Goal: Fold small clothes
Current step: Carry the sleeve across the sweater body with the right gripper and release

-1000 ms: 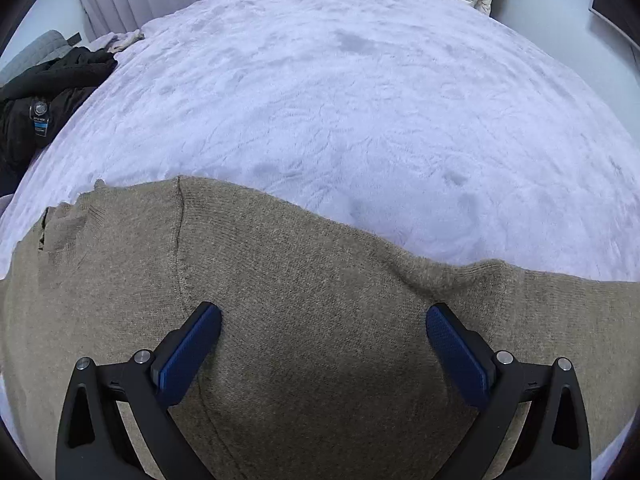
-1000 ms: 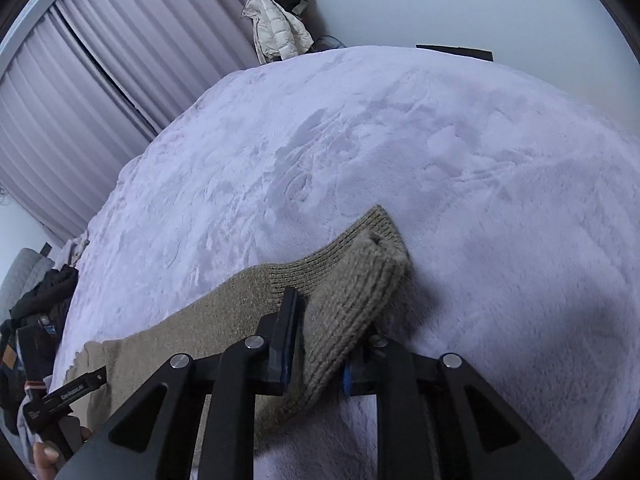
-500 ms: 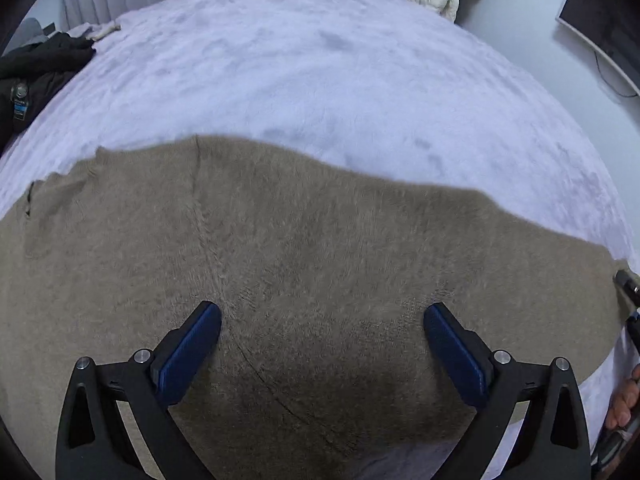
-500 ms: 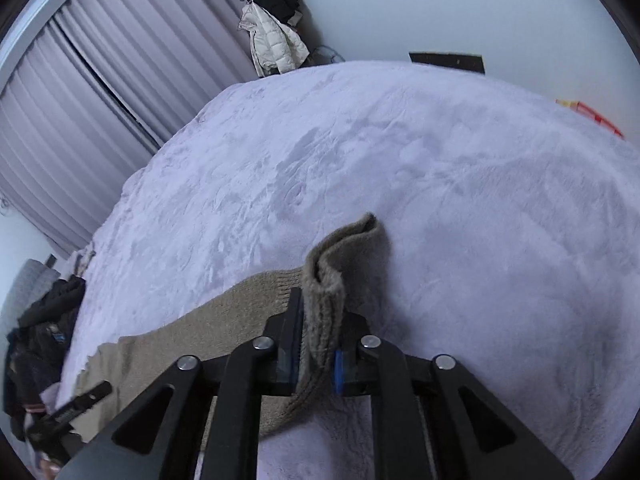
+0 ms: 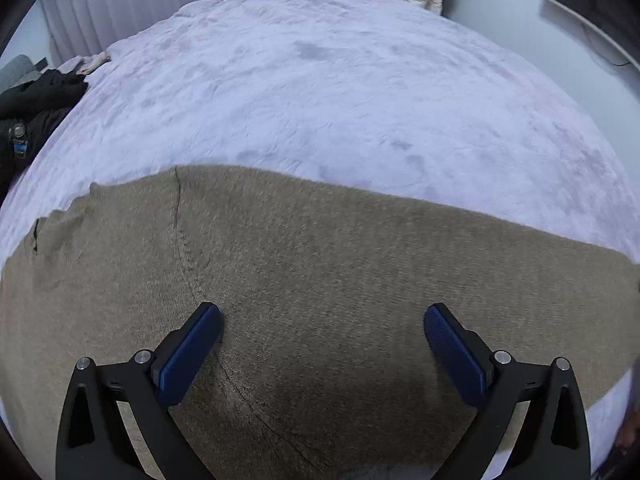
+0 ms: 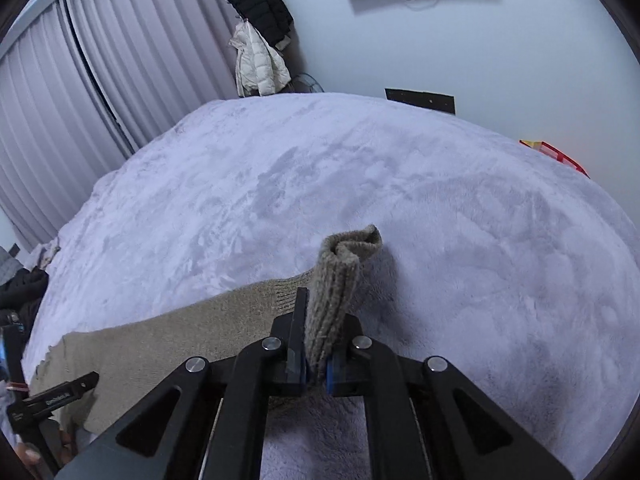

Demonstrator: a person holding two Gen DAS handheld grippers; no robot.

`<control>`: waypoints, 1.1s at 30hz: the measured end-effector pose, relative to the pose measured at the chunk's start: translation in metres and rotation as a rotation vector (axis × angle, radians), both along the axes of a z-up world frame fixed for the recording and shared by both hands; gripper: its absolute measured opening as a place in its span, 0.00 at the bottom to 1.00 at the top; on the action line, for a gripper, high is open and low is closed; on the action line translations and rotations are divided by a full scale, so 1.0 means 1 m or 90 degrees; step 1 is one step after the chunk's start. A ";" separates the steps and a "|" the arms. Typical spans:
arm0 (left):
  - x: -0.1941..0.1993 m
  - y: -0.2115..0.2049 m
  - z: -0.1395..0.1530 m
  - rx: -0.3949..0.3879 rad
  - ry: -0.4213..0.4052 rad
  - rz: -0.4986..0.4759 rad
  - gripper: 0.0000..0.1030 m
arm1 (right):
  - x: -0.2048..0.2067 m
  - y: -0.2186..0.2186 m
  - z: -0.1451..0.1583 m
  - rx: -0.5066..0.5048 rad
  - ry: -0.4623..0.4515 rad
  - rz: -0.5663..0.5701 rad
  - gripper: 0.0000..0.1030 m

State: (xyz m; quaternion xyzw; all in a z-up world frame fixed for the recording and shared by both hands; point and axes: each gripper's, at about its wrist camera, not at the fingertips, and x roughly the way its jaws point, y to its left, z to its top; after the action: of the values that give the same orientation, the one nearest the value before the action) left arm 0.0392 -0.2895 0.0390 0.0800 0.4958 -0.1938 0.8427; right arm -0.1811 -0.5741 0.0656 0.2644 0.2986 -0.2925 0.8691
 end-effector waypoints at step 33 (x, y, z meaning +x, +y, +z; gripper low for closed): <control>0.038 0.238 0.011 -0.122 0.047 0.192 1.00 | 0.108 0.280 0.178 -0.285 -0.048 0.254 0.06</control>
State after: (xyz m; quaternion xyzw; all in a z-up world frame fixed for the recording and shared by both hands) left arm 0.0769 -0.0514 0.0500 -0.0832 0.5118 -0.1141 0.8474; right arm -0.0734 -0.2938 0.2432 0.0128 0.2401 -0.1642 0.9567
